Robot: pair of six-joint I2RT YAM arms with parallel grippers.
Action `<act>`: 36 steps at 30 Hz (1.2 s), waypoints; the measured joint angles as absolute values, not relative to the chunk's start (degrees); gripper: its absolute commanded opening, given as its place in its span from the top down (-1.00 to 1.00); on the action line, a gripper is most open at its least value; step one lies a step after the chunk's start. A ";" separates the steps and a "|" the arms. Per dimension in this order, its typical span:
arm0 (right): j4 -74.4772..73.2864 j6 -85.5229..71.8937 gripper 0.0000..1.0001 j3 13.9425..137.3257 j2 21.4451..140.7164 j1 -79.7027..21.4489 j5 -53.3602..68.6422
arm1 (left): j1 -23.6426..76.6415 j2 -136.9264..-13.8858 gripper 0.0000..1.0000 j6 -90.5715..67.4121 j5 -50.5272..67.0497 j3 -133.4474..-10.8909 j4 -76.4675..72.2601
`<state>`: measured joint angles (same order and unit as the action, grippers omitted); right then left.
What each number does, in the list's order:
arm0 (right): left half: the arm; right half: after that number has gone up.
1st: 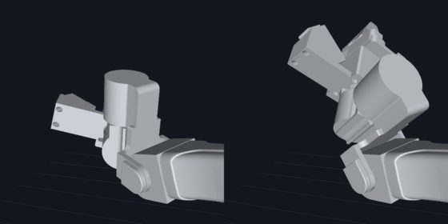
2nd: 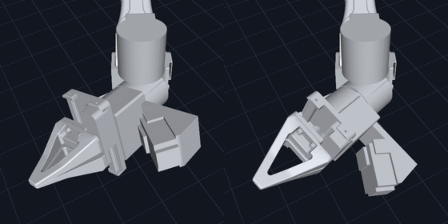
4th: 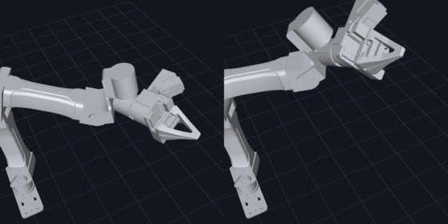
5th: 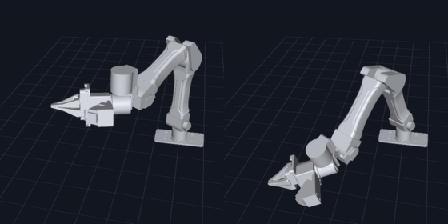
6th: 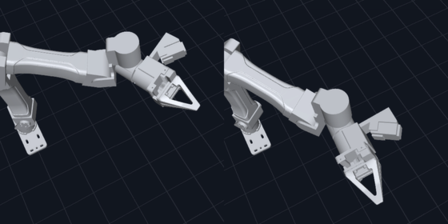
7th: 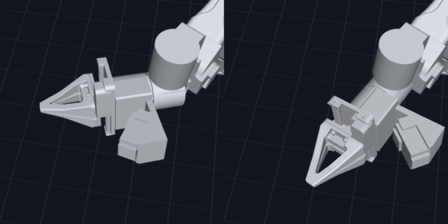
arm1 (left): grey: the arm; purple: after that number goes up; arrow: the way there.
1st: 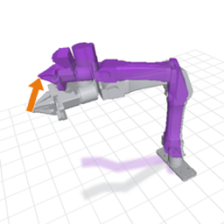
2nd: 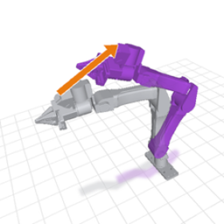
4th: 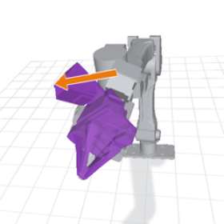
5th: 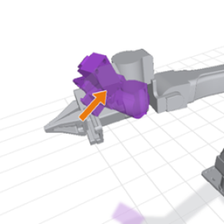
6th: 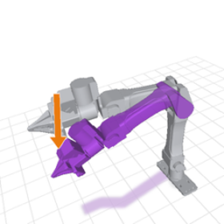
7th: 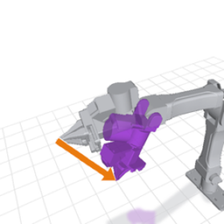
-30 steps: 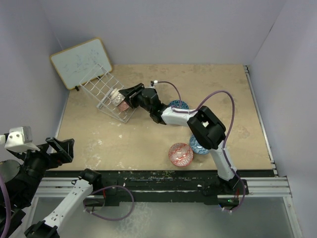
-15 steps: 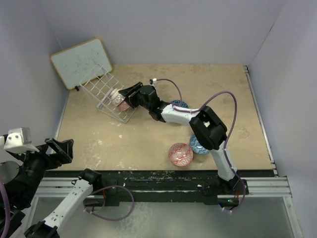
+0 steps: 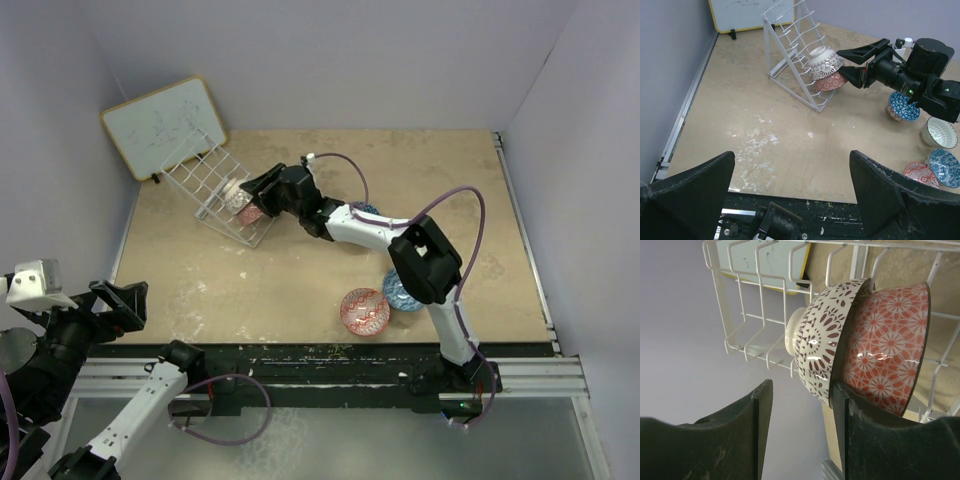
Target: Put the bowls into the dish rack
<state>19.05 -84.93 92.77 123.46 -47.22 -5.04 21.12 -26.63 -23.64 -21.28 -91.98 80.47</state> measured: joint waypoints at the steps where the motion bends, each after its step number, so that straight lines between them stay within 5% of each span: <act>1: 18.70 -84.79 -0.07 92.77 123.22 -47.24 -5.04 | 21.12 -26.61 -0.98 -23.64 -21.26 -91.98 80.47; 21: 16.62 -82.72 -0.08 86.39 115.31 -47.22 -4.99 | 21.12 -26.26 -0.98 -24.49 -21.26 -91.96 80.44; 36: -7.51 -53.63 -0.55 83.11 96.36 -47.05 -13.34 | 21.12 -26.26 -0.98 -24.47 -21.23 -91.98 80.12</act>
<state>-7.51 -53.63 83.11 96.36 -47.05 -13.34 21.12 -26.26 -24.47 -21.23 -91.98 80.12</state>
